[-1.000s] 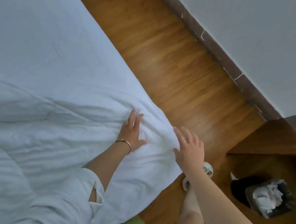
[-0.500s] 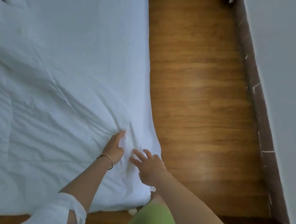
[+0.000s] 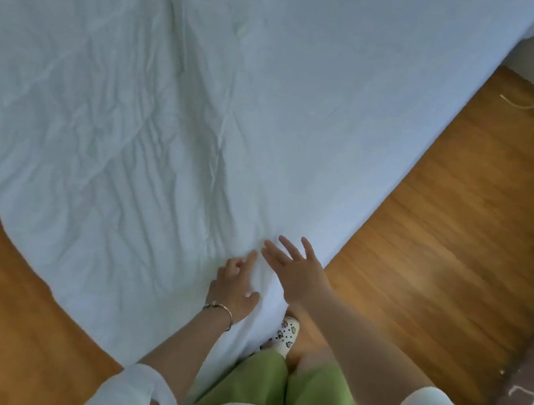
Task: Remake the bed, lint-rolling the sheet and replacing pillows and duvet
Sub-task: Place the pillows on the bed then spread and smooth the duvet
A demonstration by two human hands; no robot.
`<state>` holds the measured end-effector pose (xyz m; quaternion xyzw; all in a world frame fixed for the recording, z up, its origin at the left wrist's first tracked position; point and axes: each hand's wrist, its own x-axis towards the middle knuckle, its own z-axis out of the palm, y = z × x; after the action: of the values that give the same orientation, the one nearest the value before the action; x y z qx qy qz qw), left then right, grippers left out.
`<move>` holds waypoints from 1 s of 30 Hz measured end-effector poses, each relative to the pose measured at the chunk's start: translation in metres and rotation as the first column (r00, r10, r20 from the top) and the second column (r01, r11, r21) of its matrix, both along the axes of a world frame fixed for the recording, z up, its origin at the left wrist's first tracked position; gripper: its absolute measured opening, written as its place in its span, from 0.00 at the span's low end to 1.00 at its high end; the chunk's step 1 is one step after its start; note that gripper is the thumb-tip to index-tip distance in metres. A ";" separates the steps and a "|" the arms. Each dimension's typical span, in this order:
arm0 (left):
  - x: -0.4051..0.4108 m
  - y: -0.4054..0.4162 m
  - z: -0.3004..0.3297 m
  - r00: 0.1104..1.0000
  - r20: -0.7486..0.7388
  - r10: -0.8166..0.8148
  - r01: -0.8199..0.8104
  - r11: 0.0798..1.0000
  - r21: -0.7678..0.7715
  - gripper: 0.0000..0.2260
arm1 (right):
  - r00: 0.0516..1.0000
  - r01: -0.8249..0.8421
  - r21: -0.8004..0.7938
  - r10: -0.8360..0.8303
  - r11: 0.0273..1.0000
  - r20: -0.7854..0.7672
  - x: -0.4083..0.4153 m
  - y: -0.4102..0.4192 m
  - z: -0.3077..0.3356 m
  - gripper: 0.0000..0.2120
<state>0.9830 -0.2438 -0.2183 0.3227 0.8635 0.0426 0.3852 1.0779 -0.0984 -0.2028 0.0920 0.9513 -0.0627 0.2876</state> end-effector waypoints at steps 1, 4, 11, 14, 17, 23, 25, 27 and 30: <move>0.000 0.003 0.002 0.999 -0.038 0.027 -0.026 1.000 0.015 0.36 | 0.996 -0.088 0.005 0.088 0.996 -0.005 -0.013 0.012 0.001 0.39; 0.002 0.015 0.001 0.987 -0.129 0.093 -0.095 0.995 -0.012 0.37 | 0.945 -0.327 0.031 0.327 0.944 0.009 -0.050 0.046 0.001 0.38; 0.011 0.075 -0.015 0.905 -0.245 0.347 -0.395 0.900 -0.185 0.45 | 0.752 -0.659 0.035 0.657 0.751 0.047 -0.116 0.116 -0.003 0.39; -0.001 0.093 -0.012 0.874 -0.339 0.348 -0.424 0.887 -0.184 0.45 | 0.682 -0.731 0.002 0.730 0.683 0.042 -0.127 0.133 0.004 0.37; -0.014 0.092 -0.011 0.825 -0.331 0.459 -0.494 0.869 -0.026 0.35 | 0.729 -0.682 -0.057 0.684 0.730 0.033 -0.139 0.147 0.010 0.35; -0.044 0.036 0.054 0.288 0.322 0.902 -0.920 0.168 0.353 0.19 | 0.733 -0.680 -0.171 0.657 0.713 -0.175 -0.184 0.135 0.031 0.42; -0.049 0.019 0.083 0.218 0.444 0.869 -0.943 0.071 0.324 0.19 | 0.703 -0.697 -0.106 0.645 0.710 -0.300 -0.204 0.116 0.042 0.44; -0.056 0.002 0.105 0.238 0.474 0.848 -0.942 0.082 0.326 0.15 | 0.676 -0.669 -0.041 0.584 0.742 -0.448 -0.226 0.099 0.055 0.37; -0.069 -0.020 0.131 0.220 0.505 0.835 -0.949 0.062 0.310 0.19 | 0.665 -0.660 -0.070 0.537 0.748 -0.519 -0.263 0.087 0.082 0.25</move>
<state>0.9143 -0.2634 -0.0869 -0.1897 0.7734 0.5555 0.2393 0.8151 -0.0117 -0.1209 -0.2835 0.9512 -0.1045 0.0631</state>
